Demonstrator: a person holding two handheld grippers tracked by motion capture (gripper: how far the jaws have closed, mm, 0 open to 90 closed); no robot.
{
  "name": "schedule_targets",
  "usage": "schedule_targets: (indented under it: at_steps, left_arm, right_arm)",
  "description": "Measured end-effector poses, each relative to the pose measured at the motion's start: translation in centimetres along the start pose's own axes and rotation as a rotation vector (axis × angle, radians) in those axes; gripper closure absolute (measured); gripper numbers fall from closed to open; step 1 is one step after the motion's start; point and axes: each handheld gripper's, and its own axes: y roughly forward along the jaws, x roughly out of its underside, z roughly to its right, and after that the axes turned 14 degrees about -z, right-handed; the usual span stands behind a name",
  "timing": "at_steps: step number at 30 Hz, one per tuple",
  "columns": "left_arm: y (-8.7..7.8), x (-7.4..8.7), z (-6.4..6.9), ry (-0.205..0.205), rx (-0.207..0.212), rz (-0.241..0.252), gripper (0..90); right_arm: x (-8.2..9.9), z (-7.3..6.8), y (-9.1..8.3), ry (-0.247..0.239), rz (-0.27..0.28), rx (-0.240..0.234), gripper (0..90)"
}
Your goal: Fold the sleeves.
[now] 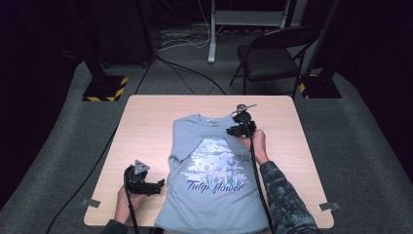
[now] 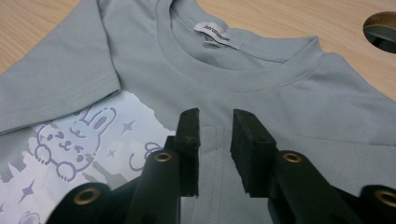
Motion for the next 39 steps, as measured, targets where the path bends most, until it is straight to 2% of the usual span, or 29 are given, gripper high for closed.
schedule_targets:
  at_steps: [5, 11, 14, 21, 25, 26, 29, 34, 37, 39]
  left_arm:
    - [0.0, 0.0, 0.0, 0.001, 0.000, 0.000, 0.0]
    - [0.0, 0.0, 0.0, 0.001, 0.000, 0.001, 0.0]
    - [0.0, 0.0, 0.0, 0.001, 0.000, 0.000, 0.0]
    - [0.0, 0.0, 0.0, 0.001, 0.000, 0.000, 0.0]
    - [0.0, 0.0, 0.0, 0.001, 0.000, 0.000, 0.0]
    - [0.0, 0.0, 0.0, 0.001, 0.000, 0.000, 0.0]
    - [0.0, 0.0, 0.0, 0.001, 0.000, 0.000, 0.0]
    - [0.0, 0.0, 0.0, 0.001, -0.001, -0.001, 0.0]
    - [0.0, 0.0, 0.0, 0.001, 0.000, 0.000, 0.0]
    - [0.0, 0.0, 0.0, 0.001, 0.000, -0.001, 0.0]
  right_arm:
    - [0.2, 0.3, -0.4, 0.005, 0.003, -0.009, 53.6]
    - [1.3, 0.8, -1.0, 0.022, 0.003, 0.019, 33.0]
    - [2.2, 1.1, -1.3, 0.028, 0.001, 0.037, 26.6]
    - [5.4, 1.6, -2.0, 0.008, -0.031, 0.058, 21.8]
    - [7.6, 1.5, -1.7, -0.011, -0.064, 0.067, 19.1]
    - [7.6, 1.5, -1.7, -0.011, -0.064, 0.067, 19.1]
    - [9.2, 1.2, -0.9, -0.023, -0.093, 0.103, 18.1]
    - [10.3, 1.1, 0.0, -0.025, -0.090, 0.130, 17.2]
    - [10.2, 1.0, -0.2, -0.038, -0.085, 0.144, 15.1]
    - [10.2, 0.9, -0.7, -0.041, -0.066, 0.135, 10.8]
